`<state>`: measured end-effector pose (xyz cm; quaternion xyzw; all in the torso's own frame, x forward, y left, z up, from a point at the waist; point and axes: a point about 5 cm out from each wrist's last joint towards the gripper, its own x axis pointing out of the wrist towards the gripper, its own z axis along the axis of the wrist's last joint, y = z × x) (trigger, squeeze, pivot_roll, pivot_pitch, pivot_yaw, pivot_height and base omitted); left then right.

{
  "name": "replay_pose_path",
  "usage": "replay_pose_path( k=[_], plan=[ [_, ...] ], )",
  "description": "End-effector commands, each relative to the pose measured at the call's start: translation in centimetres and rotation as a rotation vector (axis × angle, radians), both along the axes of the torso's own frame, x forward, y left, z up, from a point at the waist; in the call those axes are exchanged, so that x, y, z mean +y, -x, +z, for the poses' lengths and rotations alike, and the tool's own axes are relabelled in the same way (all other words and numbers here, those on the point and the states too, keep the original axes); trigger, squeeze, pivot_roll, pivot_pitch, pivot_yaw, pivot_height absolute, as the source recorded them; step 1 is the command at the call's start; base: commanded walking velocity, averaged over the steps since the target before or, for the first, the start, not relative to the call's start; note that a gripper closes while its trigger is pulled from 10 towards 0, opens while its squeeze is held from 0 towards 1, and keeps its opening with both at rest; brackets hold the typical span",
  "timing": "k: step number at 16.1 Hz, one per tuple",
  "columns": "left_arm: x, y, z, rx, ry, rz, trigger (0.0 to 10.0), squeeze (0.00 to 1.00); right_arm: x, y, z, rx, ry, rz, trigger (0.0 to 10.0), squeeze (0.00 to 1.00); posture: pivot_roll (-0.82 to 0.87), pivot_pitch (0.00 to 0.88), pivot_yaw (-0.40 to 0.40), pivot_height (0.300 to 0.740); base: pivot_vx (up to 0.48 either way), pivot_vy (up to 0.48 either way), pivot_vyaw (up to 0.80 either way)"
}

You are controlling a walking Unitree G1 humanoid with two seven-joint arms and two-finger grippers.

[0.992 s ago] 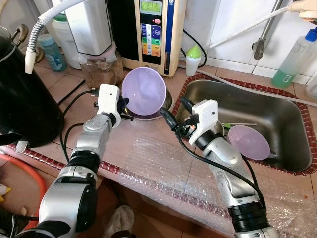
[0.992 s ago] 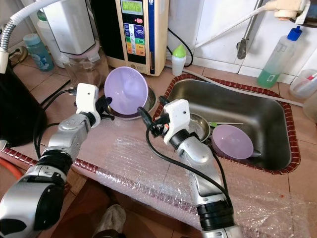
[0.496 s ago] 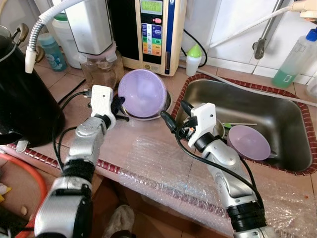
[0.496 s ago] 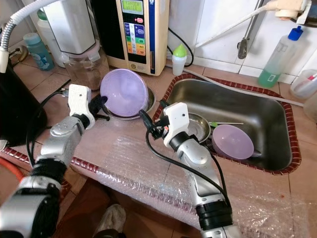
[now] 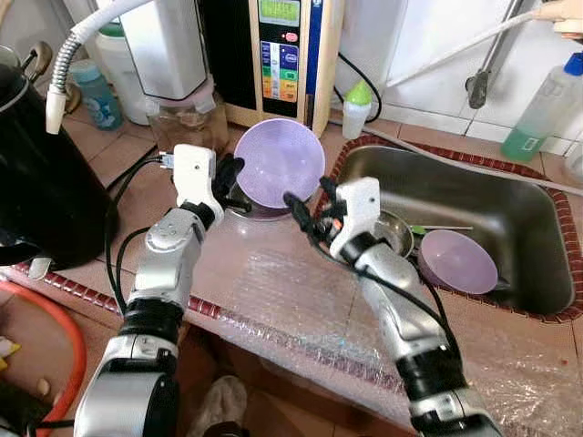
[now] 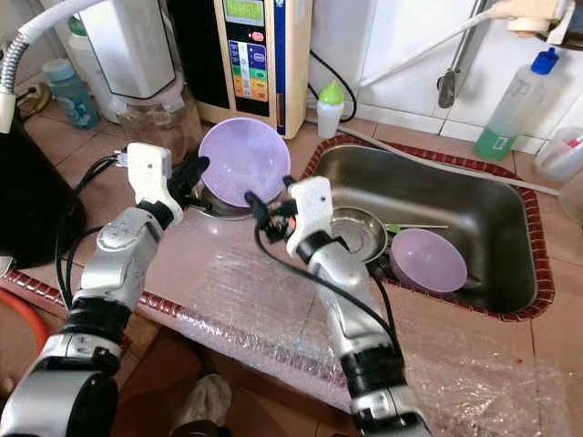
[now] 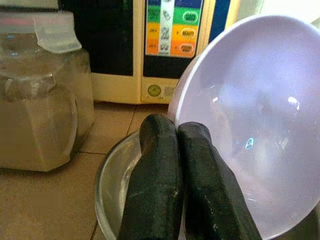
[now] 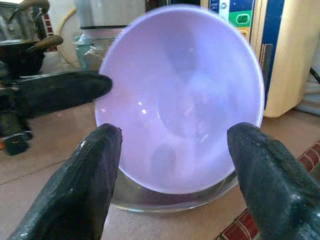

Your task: Kitchen organization

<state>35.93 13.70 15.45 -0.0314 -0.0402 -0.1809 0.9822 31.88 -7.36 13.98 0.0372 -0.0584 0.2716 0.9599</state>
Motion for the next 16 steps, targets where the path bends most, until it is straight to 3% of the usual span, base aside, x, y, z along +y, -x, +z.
replay_pose_path(
  k=[1, 3, 6, 8, 9, 10, 16],
  plan=[
    [0.0, 0.1, 1.3, -0.061, 0.011, -0.011, 0.0, 0.00, -0.2, -0.4, 0.0, -0.001, -0.002, -0.030, 10.0, 0.00, 0.02, 0.000, 0.019, 0.740, 0.000, 0.000, 0.00],
    [-0.5, 0.4, 2.5, -0.114, 0.021, -0.053, 0.0, 0.00, -0.2, -1.3, 0.2, -0.002, -0.003, -0.077, 10.0, 0.00, 0.02, 0.000, 0.019, 0.740, 0.000, 0.000, 0.00],
    [-0.6, 0.6, 2.9, -0.129, 0.010, -0.060, 0.0, 0.00, -0.4, -2.3, 0.9, -0.033, 0.009, -0.142, 10.0, 0.00, 0.02, 0.000, 0.018, 0.740, 0.000, 0.000, 0.00],
    [-1.1, 1.0, 3.2, -0.137, 0.034, -0.102, 0.0, 0.00, -0.9, -3.3, 1.3, 0.001, -0.075, -0.204, 10.0, 0.00, 0.03, 0.000, 0.017, 0.740, 0.000, 0.000, 0.00],
    [-1.3, 1.2, 3.2, -0.136, 0.033, -0.118, 0.0, 0.00, -1.0, -3.6, 1.4, 0.010, -0.099, -0.216, 2.0, 0.00, 0.03, 0.000, 0.017, 0.740, 0.000, 0.000, 0.00],
    [-1.4, 1.2, 3.1, -0.136, 0.031, -0.122, 0.0, 0.00, -1.0, -3.9, 1.8, 0.016, -0.140, -0.215, 0.0, 0.00, 0.03, 0.000, 0.017, 0.740, 0.000, 0.000, 0.00],
    [-1.4, 1.2, 3.3, -0.134, 0.024, -0.120, 0.0, 0.00, -1.6, -5.1, 2.4, 0.066, -0.209, -0.277, 0.0, 0.00, 0.03, 0.000, 0.011, 0.740, 0.000, 0.000, 0.00]
  ],
)
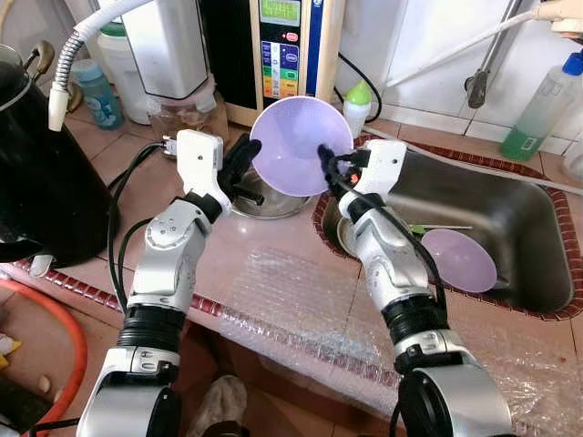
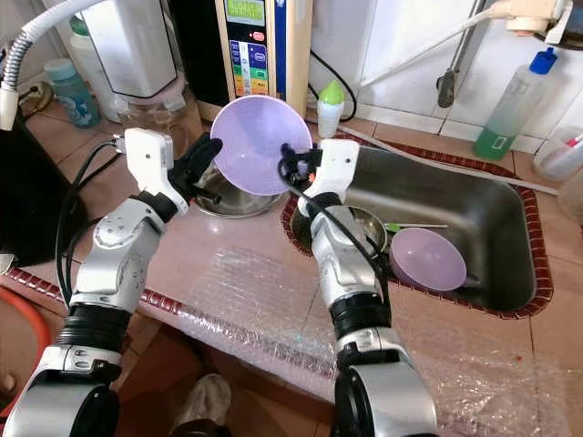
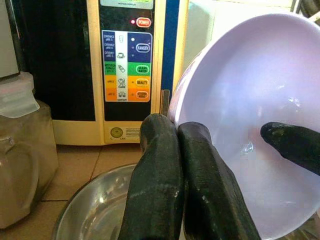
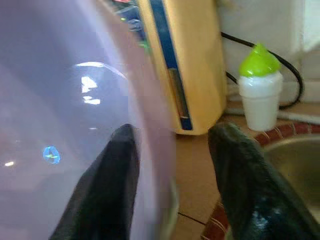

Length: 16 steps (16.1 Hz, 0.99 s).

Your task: Kitchen organization

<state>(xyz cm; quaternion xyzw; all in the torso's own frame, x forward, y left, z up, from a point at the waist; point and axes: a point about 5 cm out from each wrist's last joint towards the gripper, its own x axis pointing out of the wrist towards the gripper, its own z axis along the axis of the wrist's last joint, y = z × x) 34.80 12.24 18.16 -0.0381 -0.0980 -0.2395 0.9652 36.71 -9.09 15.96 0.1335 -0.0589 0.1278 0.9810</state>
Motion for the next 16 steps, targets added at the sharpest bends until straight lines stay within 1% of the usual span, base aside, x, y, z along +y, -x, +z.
replay_pose_path(
  k=[1, 5, 8, 9, 10, 11, 12, 14, 16],
  plan=[
    [0.1, 0.0, 0.5, -0.018, -0.009, 0.003, 0.0, 0.00, 0.0, -0.4, 0.3, 0.013, -0.014, -0.009, 0.0, 0.00, 0.03, 0.000, 0.008, 0.740, 0.000, 0.000, 0.00],
    [0.2, -0.2, 0.9, -0.028, -0.011, 0.014, 0.0, 0.00, -0.3, -0.7, -0.1, 0.051, -0.029, -0.024, 0.0, 0.00, 0.05, 0.000, -0.004, 0.740, 0.000, 0.000, 0.00],
    [0.0, -0.2, 0.7, -0.030, -0.014, 0.020, 0.0, 0.00, -0.6, -0.7, -0.2, 0.055, -0.038, -0.036, 0.0, 0.00, 0.05, 0.000, -0.004, 0.740, 0.000, 0.000, 0.00],
    [-0.1, -0.2, 0.7, -0.035, -0.026, 0.020, 3.5, 0.00, -0.9, -0.8, -0.5, 0.069, -0.042, -0.052, 0.0, 0.00, 0.06, 0.000, -0.006, 0.740, 0.000, 0.000, 0.00],
    [0.0, -0.2, 0.7, -0.037, -0.033, 0.015, 4.5, 0.00, -1.2, -0.8, -0.7, 0.087, -0.059, -0.071, 0.0, 0.00, 0.06, 0.000, -0.008, 0.740, 0.000, 0.000, 0.00],
    [0.0, -0.2, 0.7, -0.035, -0.042, 0.015, 9.6, 0.00, -1.4, -0.9, -0.8, 0.097, -0.068, -0.083, 0.0, 0.00, 0.06, 0.000, -0.008, 0.740, 0.000, 0.000, 0.00],
    [0.2, -0.2, 0.4, -0.030, -0.054, 0.022, 10.0, 0.00, -1.6, -1.0, -0.7, 0.099, -0.066, -0.097, 0.0, 0.00, 0.06, 0.000, -0.005, 0.740, 0.000, 0.000, 0.00],
    [0.1, -0.1, 0.0, -0.021, -0.071, 0.026, 10.0, 0.00, -2.3, -1.2, -0.7, 0.107, -0.075, -0.131, 0.0, 0.00, 0.06, 0.000, 0.004, 0.740, 0.000, 0.000, 0.00],
    [-0.1, -0.1, -0.3, -0.016, -0.088, 0.014, 10.0, 0.00, -2.8, -1.3, -1.0, 0.137, -0.104, -0.167, 0.0, 0.00, 0.06, 0.000, 0.009, 0.740, 0.000, 0.000, 0.00]
  ],
)
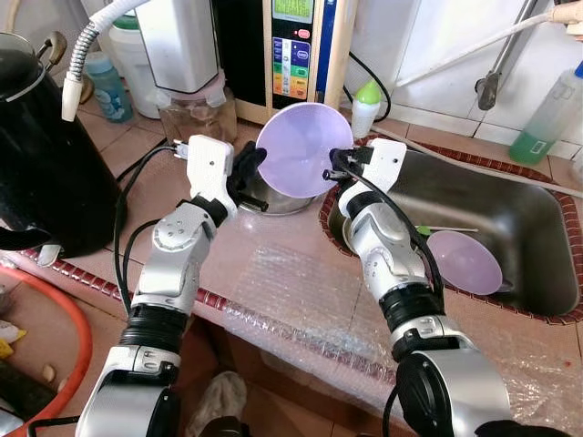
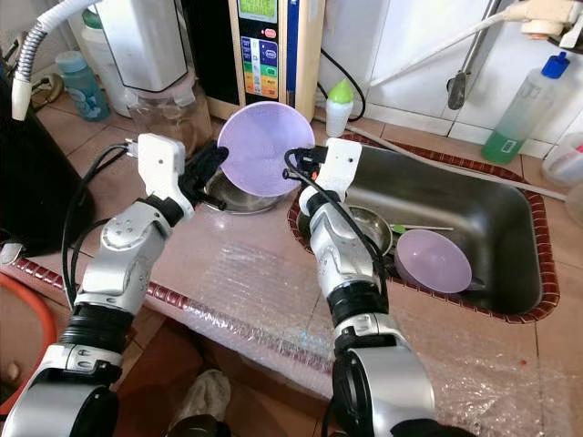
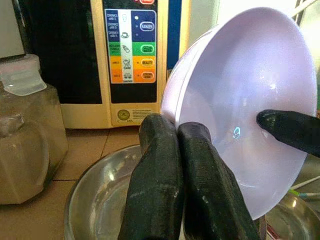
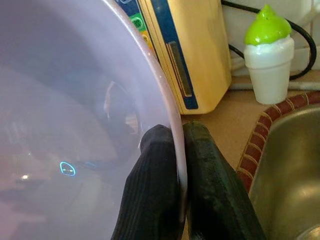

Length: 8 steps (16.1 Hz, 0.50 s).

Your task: Kitchen organization

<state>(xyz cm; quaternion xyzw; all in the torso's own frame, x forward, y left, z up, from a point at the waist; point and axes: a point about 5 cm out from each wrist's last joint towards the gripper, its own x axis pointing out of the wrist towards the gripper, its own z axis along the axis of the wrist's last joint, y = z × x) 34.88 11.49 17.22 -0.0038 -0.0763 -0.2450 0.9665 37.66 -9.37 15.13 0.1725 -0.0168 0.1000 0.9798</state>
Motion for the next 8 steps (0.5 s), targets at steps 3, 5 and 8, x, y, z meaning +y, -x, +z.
replay_pose_path(
  k=[3, 5, 8],
  plan=[
    [-0.1, 0.3, 0.0, -0.033, -0.023, 0.007, 10.0, 1.00, -3.9, -0.5, -0.5, 0.067, -0.052, -0.211, 0.0, 0.00, 0.08, 0.000, -0.012, 0.740, 0.000, 0.000, 0.00],
    [-0.5, 0.6, -0.2, -0.034, -0.035, 0.005, 10.0, 1.00, -5.0, -0.6, -0.2, 0.045, -0.057, -0.251, 0.0, 0.00, 0.08, 0.000, -0.026, 0.740, 0.000, 0.000, 0.00],
    [-0.7, 1.7, -0.8, -0.037, -0.051, -0.017, 10.0, 1.00, -9.4, -0.7, 0.9, 0.001, -0.065, -0.429, 0.0, 0.00, 0.08, 0.000, -0.031, 0.740, 0.000, 0.000, 0.00]
  ],
)
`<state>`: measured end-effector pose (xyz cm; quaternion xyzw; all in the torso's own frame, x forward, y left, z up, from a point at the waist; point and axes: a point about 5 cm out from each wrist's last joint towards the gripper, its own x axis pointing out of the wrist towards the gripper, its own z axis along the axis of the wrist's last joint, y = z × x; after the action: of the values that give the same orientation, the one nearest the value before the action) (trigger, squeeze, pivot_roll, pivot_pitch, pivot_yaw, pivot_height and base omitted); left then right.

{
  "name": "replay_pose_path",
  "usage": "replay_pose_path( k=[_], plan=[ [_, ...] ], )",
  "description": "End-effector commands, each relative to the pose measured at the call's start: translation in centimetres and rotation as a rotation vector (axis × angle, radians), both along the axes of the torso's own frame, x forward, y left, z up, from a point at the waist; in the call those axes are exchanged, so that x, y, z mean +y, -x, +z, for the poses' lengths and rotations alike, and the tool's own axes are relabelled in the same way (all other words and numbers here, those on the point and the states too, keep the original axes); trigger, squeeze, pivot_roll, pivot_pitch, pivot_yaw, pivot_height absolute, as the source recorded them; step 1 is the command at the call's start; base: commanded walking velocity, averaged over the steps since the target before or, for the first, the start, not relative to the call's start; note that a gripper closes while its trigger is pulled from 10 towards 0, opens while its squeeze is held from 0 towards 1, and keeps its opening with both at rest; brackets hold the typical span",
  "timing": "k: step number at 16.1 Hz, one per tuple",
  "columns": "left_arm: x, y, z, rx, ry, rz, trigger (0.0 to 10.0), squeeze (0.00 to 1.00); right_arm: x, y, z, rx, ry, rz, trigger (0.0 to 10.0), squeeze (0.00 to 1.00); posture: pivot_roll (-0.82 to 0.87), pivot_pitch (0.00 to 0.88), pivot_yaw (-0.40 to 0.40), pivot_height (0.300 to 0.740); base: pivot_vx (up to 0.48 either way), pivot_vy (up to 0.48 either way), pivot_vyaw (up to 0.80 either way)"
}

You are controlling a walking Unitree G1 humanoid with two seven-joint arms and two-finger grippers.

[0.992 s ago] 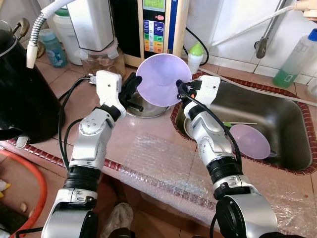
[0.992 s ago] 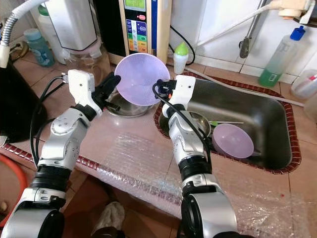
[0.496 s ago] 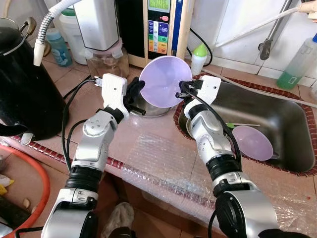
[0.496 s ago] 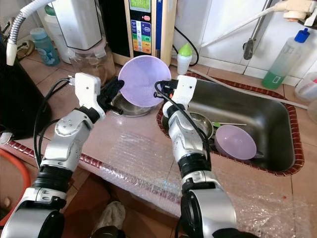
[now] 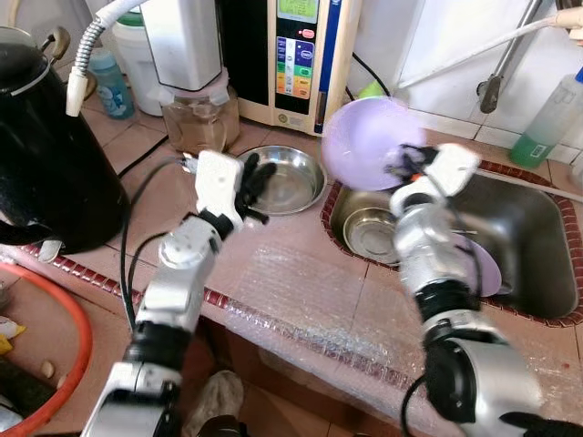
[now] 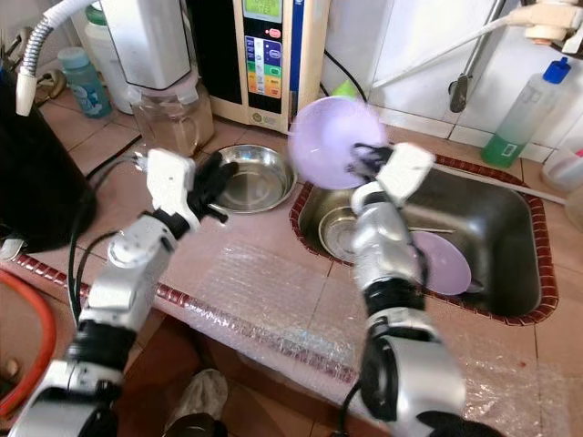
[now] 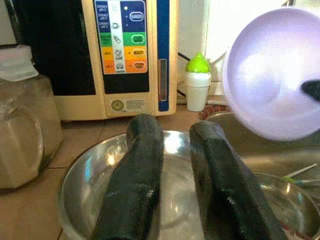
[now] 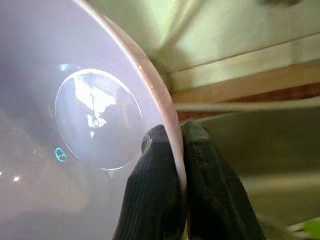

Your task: Kitchen organization

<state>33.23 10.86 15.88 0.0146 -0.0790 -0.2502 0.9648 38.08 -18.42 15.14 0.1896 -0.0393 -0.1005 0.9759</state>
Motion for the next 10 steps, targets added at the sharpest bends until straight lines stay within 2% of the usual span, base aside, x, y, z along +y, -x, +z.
replay_pose_path(
  k=[1, 2, 3, 4, 5, 6, 7, 8, 9, 10],
  plan=[
    [-0.2, 0.2, 0.5, -0.024, -0.021, -0.016, 10.0, 1.00, -0.9, -0.3, 1.1, -0.034, -0.007, -0.045, 0.0, 0.00, 0.08, 0.000, -0.029, 0.740, 0.000, 0.000, 0.00],
    [-0.2, 0.3, 0.4, -0.024, -0.024, -0.018, 10.0, 1.00, -1.3, -0.3, 1.2, -0.033, 0.003, -0.058, 0.0, 0.00, 0.08, 0.000, -0.028, 0.740, 0.000, 0.000, 0.00],
    [-0.2, 0.5, 0.0, -0.018, -0.036, -0.018, 10.0, 1.00, -2.3, -0.2, 0.9, 0.007, 0.060, -0.105, 0.0, 0.00, 0.08, 0.000, -0.029, 0.740, 0.000, 0.000, 0.00],
    [-0.1, 0.7, -0.4, -0.009, -0.052, -0.014, 10.0, 1.00, -3.8, 0.3, -0.5, 0.131, 0.172, -0.186, 0.0, 0.00, 0.07, 0.000, -0.032, 0.740, 0.000, 0.000, 0.00],
    [0.1, 0.8, -0.7, 0.006, -0.066, -0.002, 10.0, 1.00, -4.3, 0.7, -1.9, 0.215, 0.178, -0.218, 0.0, 0.00, 0.07, 0.000, -0.034, 0.740, 0.000, 0.000, 0.00],
    [0.3, 1.2, -1.2, 0.026, -0.076, 0.000, 10.0, 1.00, -4.4, 1.3, -3.4, 0.279, 0.131, -0.224, 1.9, 0.00, 0.08, 0.000, -0.039, 0.740, 0.000, 0.000, 0.00],
    [0.3, 1.3, -1.3, 0.028, -0.078, -0.001, 10.0, 1.00, -4.4, 1.4, -3.7, 0.288, 0.120, -0.222, 1.9, 0.00, 0.08, 0.000, -0.041, 0.740, 0.000, 0.000, 0.00],
    [0.4, 1.5, -1.5, 0.032, -0.088, -0.003, 10.0, 1.00, -4.2, 1.5, -4.2, 0.306, 0.124, -0.216, 1.3, 0.00, 0.09, 0.000, -0.039, 0.740, 0.000, 0.000, 0.00],
    [0.3, 1.9, -2.0, 0.047, -0.110, -0.016, 10.0, 1.00, -3.9, 1.7, -4.9, 0.345, 0.146, -0.205, 9.1, 0.00, 0.10, 0.000, -0.037, 0.740, 0.000, 0.000, 0.00],
    [0.0, 2.3, -2.5, 0.062, -0.143, -0.043, 10.0, 1.00, -3.8, 1.9, -5.5, 0.385, 0.161, -0.204, 10.0, 0.00, 0.10, 0.000, -0.042, 0.740, 0.000, 0.000, 0.00]
  ],
)
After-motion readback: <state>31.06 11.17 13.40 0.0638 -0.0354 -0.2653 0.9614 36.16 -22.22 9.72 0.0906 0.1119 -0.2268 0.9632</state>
